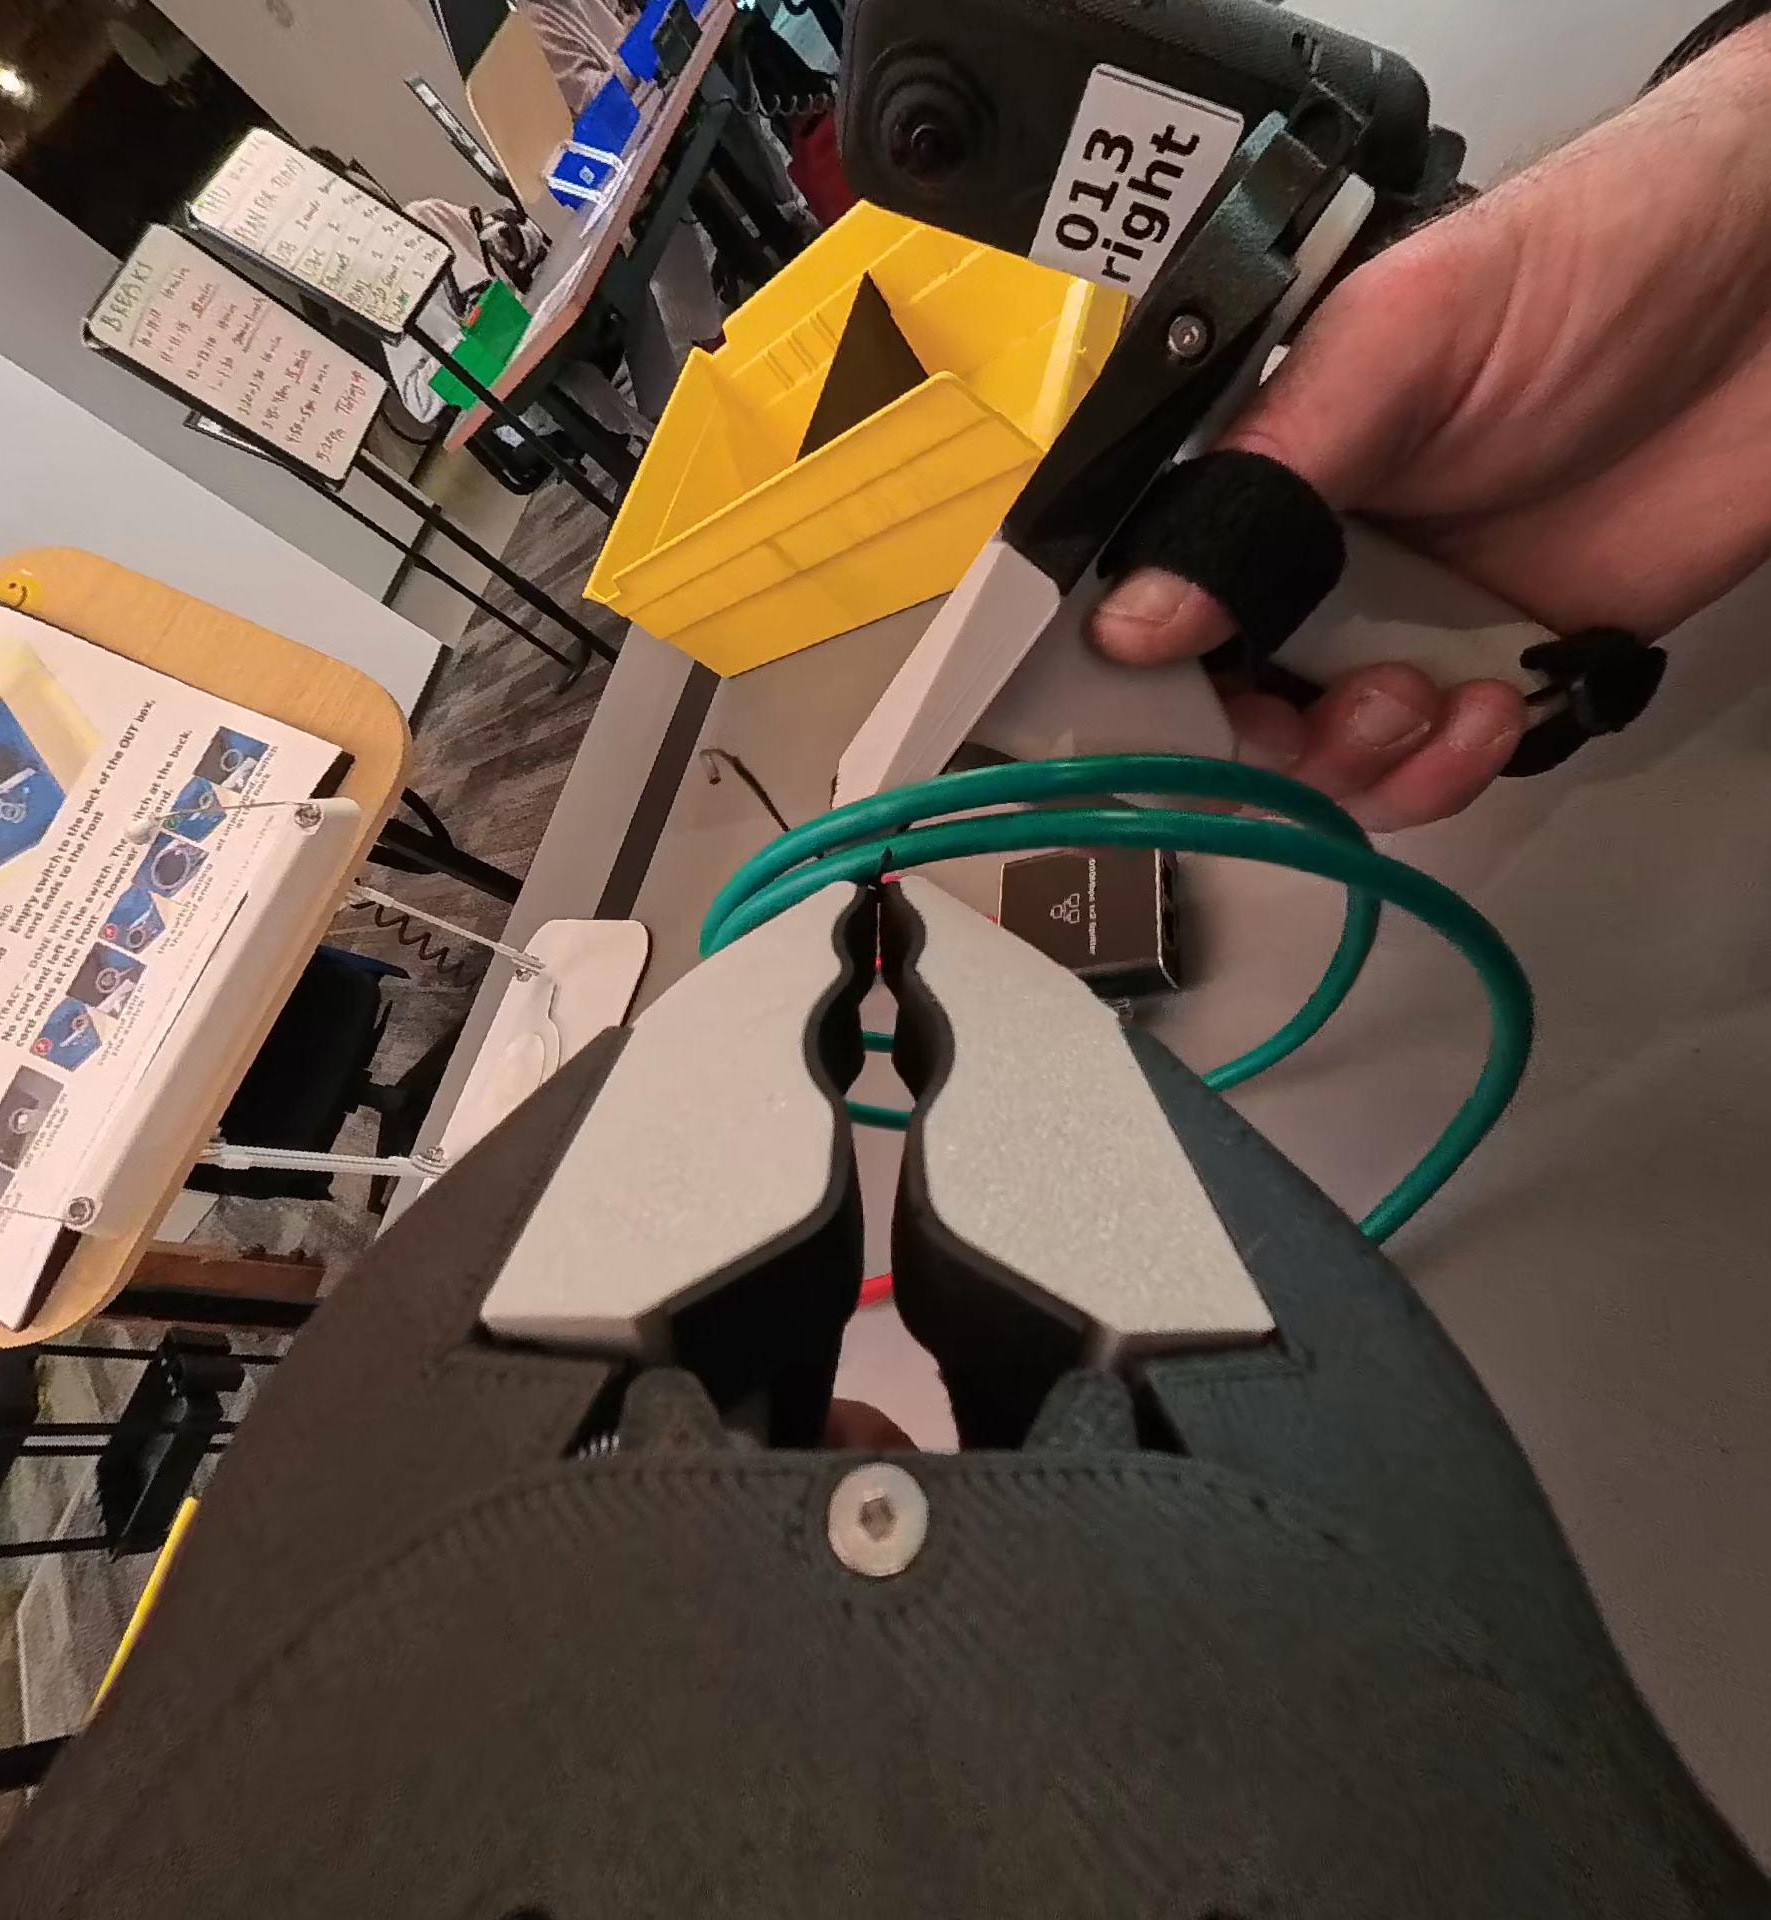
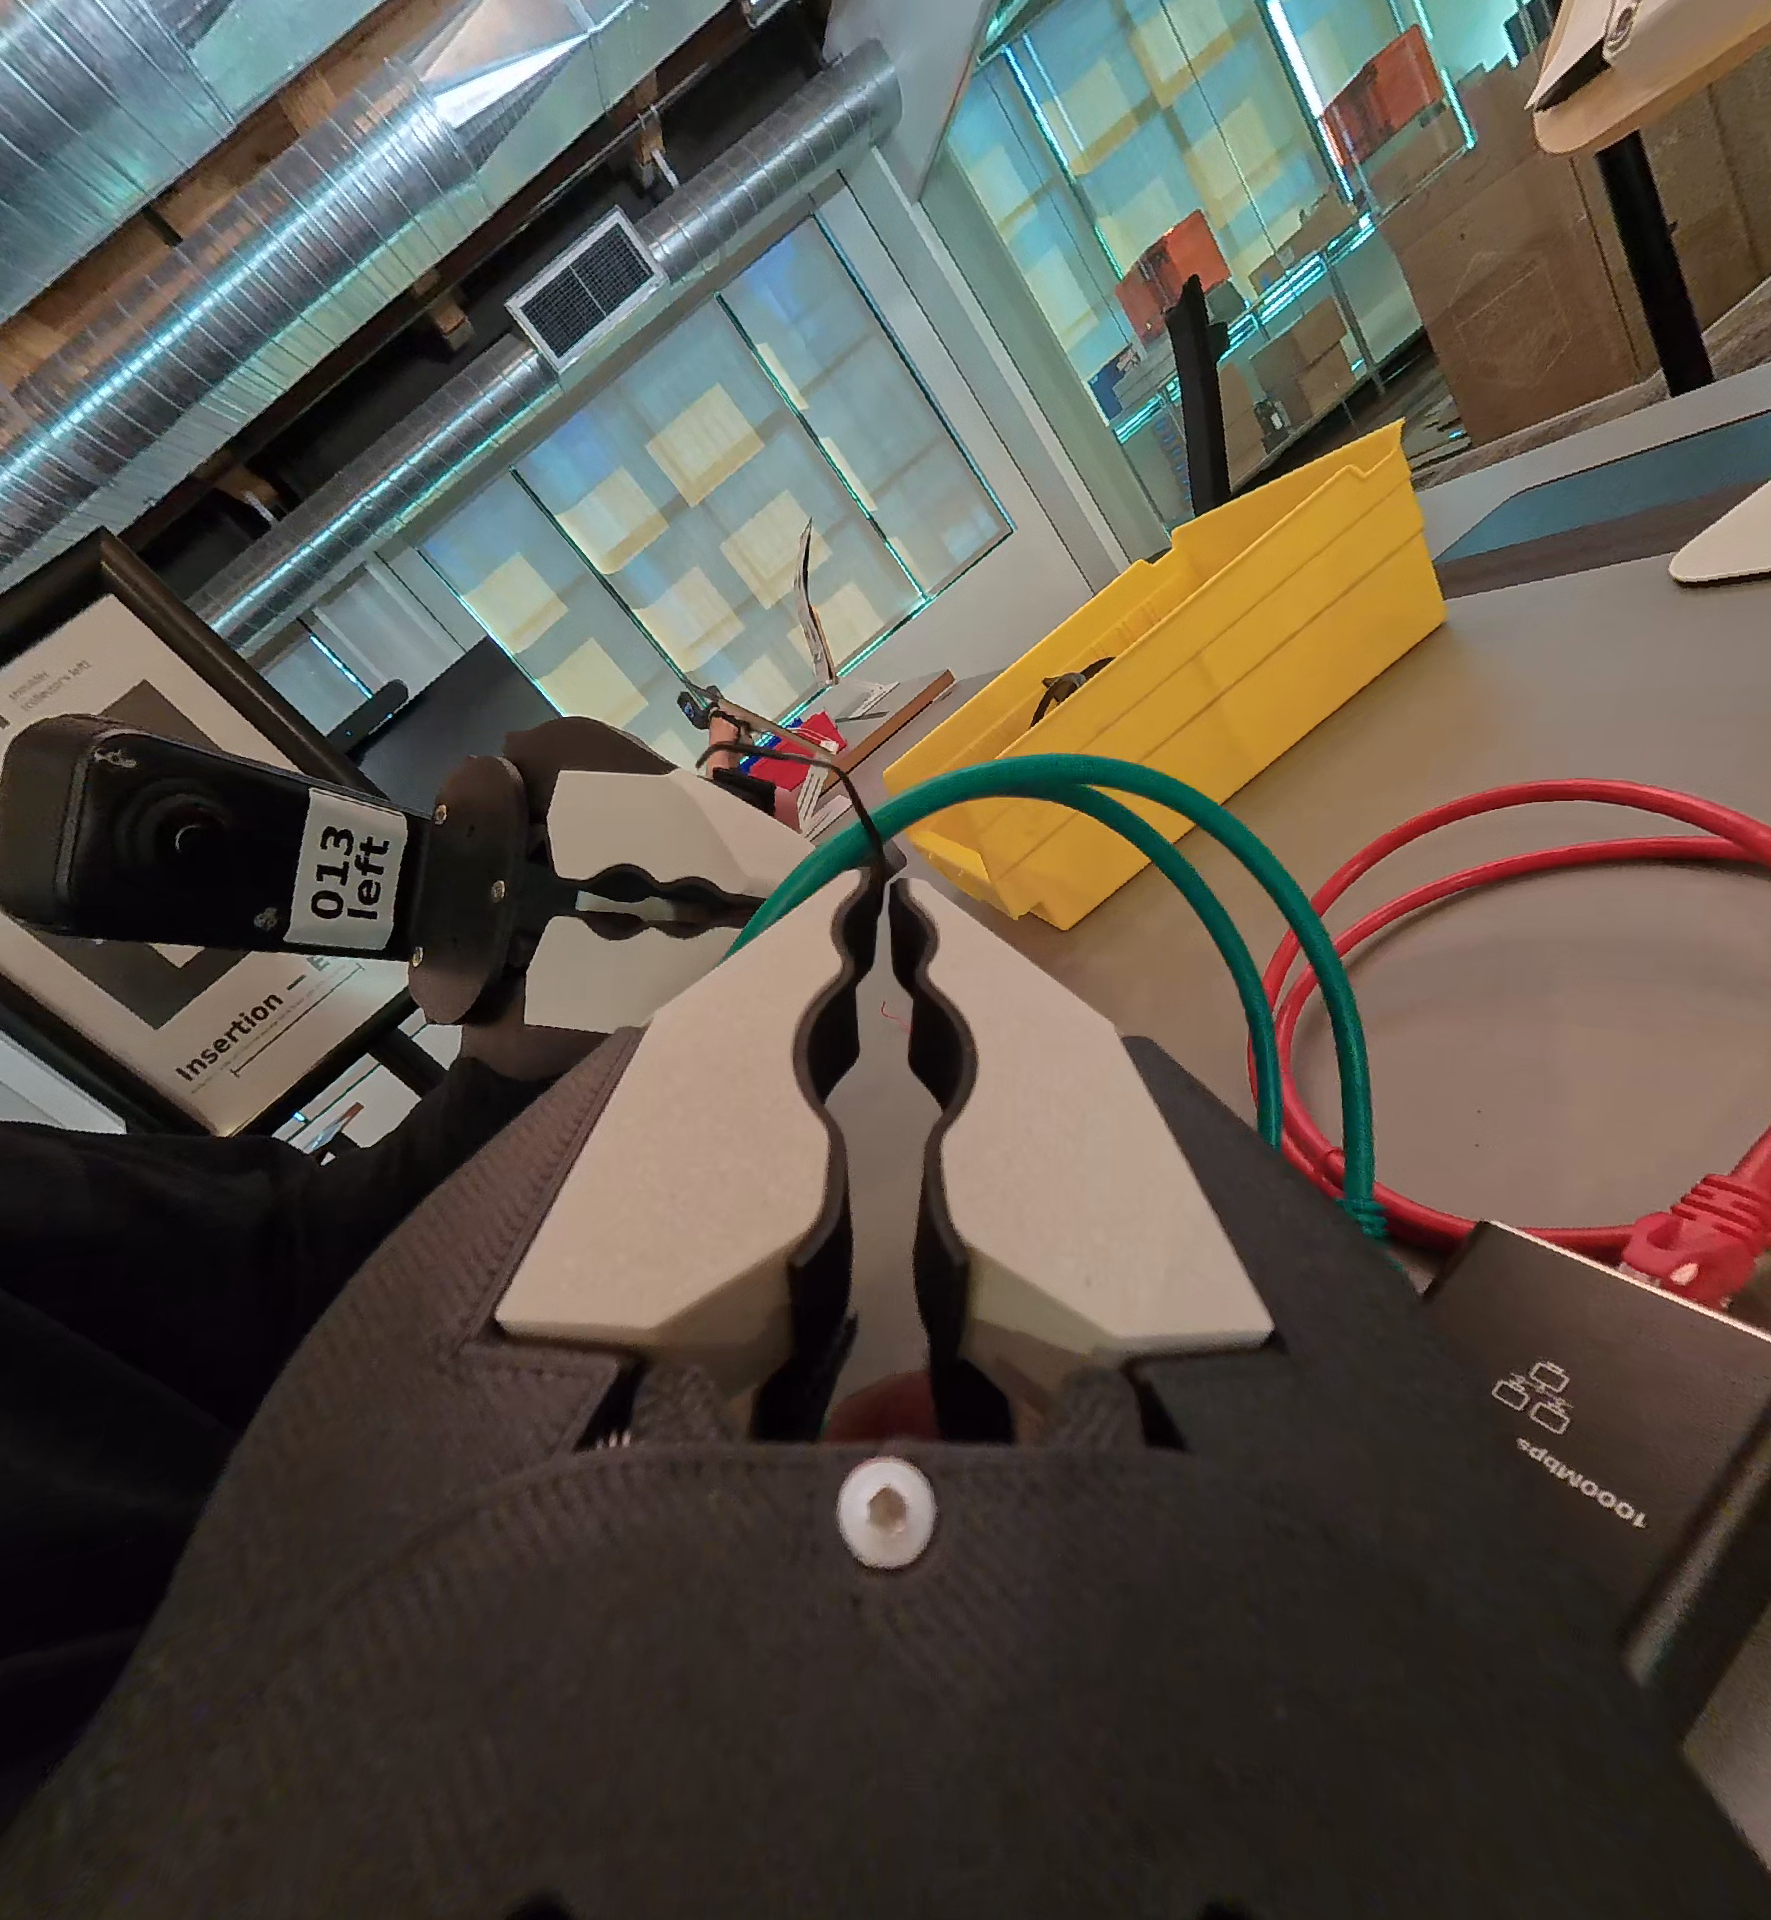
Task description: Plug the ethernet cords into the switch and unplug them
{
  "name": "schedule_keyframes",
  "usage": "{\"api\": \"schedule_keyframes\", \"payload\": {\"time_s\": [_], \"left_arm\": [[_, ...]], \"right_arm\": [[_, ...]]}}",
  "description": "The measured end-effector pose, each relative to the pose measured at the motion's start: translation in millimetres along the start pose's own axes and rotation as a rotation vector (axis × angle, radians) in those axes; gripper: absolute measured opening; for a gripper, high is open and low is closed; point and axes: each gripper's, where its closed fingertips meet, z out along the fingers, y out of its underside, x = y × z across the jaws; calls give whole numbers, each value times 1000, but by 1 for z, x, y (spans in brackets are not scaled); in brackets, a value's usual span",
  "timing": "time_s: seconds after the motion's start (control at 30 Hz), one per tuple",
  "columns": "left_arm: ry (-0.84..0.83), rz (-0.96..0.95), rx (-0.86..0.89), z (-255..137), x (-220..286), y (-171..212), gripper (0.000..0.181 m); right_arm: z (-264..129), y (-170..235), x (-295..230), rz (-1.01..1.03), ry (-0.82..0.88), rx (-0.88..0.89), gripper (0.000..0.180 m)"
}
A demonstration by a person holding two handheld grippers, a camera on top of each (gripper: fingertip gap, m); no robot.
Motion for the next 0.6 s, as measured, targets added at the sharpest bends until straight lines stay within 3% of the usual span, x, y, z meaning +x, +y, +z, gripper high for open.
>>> {"api": "schedule_keyframes", "payload": {"time_s": [0.03, 0.6], "left_arm": [[-1, -3, 2, 0, 0, 0, 1], [-7, -97, 46, -3, -8, 2, 1]], "right_arm": [[0, 0, 0, 0, 0, 2, 1], [-7, -10, 9, -20, 19, -25, 26]]}}
